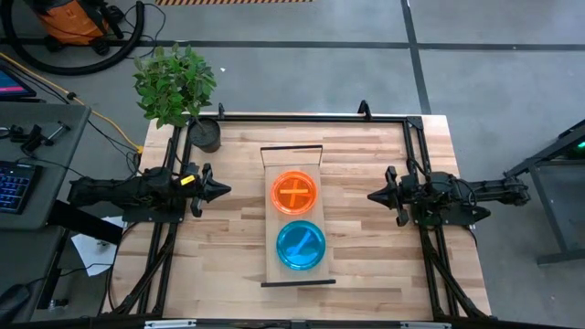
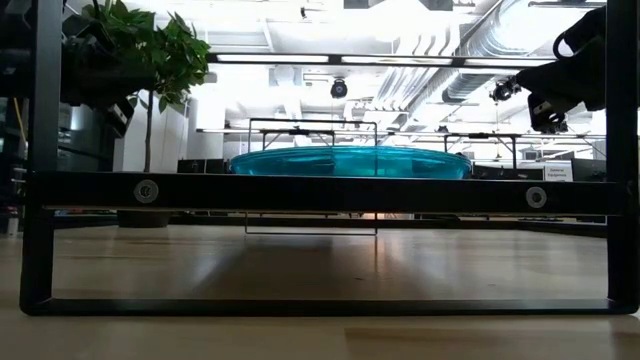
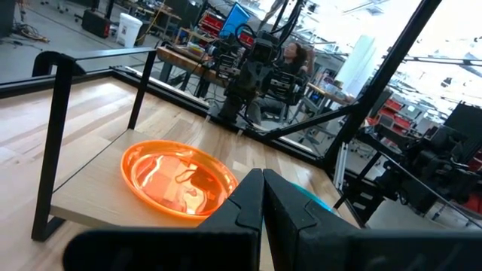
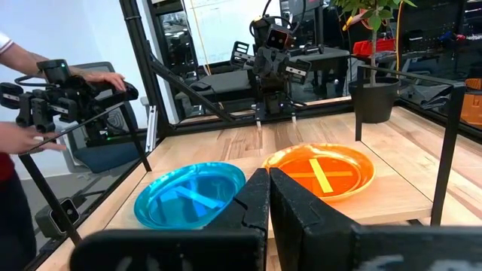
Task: Place and stack plates onto a shelf
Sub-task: Return to home position
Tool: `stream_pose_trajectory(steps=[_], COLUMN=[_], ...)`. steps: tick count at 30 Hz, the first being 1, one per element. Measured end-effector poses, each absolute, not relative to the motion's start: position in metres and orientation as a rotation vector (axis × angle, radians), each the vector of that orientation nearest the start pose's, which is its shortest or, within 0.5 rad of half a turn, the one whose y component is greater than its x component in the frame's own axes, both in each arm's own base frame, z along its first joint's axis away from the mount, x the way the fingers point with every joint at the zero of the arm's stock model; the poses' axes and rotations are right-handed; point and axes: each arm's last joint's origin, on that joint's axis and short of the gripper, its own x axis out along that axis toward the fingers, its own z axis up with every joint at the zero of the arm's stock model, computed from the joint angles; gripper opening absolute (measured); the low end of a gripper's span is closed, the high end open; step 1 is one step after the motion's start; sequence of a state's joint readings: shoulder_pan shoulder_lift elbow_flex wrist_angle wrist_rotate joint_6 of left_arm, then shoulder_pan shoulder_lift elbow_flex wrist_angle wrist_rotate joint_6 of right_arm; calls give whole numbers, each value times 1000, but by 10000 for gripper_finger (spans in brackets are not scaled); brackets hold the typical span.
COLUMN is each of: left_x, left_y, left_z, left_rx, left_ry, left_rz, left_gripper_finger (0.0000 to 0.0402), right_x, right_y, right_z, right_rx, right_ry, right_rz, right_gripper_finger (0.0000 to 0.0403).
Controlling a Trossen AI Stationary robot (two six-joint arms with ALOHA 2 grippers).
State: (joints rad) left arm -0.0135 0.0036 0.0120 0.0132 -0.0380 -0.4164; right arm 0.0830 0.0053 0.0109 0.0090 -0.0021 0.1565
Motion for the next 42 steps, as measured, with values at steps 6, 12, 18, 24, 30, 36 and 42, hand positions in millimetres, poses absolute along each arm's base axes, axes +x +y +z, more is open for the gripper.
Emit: stream_pose_trajectory(steps=[6, 12, 18, 24, 30, 36, 42], left_x=[97, 97, 97, 97, 97, 97, 97], left_y=[0, 0, 0, 0, 0, 0, 0], left_z=[169, 169, 169, 169, 168, 169, 168], left_rx=[-263, -63, -25, -77, -76, -76, -76], left_ry=[-25, -22, -21, -22, -21, -21, -21], left_rz=[21, 25, 25, 25, 25, 25, 25], left_gripper_finger=[1, 1, 1, 1, 1, 1, 1], right_x=[97, 97, 97, 97, 97, 97, 97], right_y=[8, 8, 8, 8, 8, 8, 8], right_z=[168, 168, 168, 168, 168, 168, 168], right_rx=[157, 157, 157, 157, 157, 157, 157], right_ry=[-8, -8, -8, -8, -8, -8, -8], right_rz=[86, 86, 86, 86, 86, 86, 86], right_gripper_finger=[0, 0, 0, 0, 0, 0, 0])
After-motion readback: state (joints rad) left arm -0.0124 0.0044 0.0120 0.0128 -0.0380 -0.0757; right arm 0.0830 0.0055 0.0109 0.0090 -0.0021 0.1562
